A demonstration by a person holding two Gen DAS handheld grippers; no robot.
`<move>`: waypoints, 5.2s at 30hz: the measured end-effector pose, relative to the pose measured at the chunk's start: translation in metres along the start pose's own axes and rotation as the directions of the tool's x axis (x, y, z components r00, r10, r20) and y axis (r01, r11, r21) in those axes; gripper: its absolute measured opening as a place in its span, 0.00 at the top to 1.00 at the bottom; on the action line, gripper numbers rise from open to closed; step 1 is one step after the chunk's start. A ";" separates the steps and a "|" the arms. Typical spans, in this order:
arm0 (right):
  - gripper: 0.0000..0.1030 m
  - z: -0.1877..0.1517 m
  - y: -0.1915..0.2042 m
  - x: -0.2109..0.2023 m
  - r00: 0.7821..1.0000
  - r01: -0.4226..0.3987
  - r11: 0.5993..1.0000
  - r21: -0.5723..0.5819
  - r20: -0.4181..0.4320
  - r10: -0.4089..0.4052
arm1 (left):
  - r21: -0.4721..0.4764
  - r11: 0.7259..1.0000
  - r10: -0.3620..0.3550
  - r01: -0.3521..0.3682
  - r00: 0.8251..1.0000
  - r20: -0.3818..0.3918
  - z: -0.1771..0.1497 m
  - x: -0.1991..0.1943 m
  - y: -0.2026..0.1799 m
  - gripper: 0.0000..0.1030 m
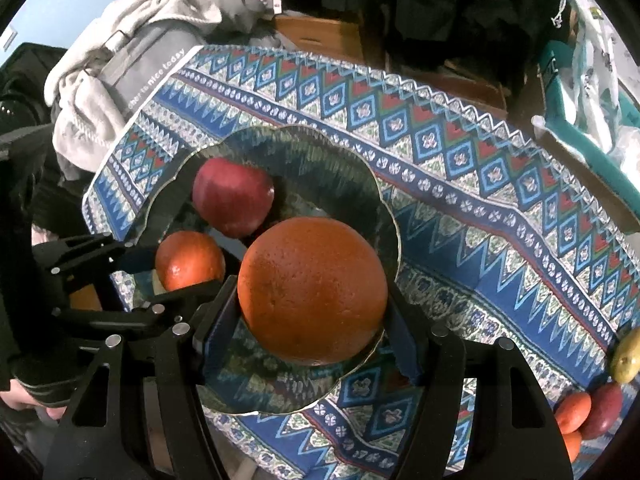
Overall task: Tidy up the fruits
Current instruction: 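Carry the left tool's fruit and the right tool's orange over the glass bowl, then open the left tool to drop its fruit while the right tool drops its orange into the bowl, then move both tools back toward the remaining fruit on the tablecloth, then close the right tool on the stemmed orange while the left tool approaches a tangerine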
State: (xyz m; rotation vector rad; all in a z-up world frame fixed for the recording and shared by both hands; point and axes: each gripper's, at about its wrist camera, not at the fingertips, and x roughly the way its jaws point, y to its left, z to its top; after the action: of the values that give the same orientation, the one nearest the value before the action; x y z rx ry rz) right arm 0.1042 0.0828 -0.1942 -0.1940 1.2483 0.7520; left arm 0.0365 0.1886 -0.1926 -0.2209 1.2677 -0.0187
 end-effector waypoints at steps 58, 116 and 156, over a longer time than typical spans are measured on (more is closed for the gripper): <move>0.28 -0.042 -0.017 -0.176 0.919 0.212 0.976 0.047 0.330 -0.216 | 0.194 0.981 -0.022 -0.026 0.970 0.241 0.004 -0.101 -0.090 0.27; 0.22 -0.195 -0.210 -0.119 0.963 0.238 0.902 0.360 0.035 -0.267 | 0.481 0.877 -0.042 -0.004 0.996 0.084 -0.011 -0.003 -0.249 0.23; 0.36 -0.263 -0.289 -0.155 0.943 0.221 0.805 0.551 0.091 -0.321 | 0.542 0.835 -0.081 0.092 0.996 -0.043 0.004 0.080 -0.343 0.23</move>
State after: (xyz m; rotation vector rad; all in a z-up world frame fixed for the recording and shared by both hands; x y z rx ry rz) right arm 0.0560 -0.3339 -0.2170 0.1516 1.1770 0.1444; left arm 0.1015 -0.1570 -0.2069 0.2184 1.2192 -0.4582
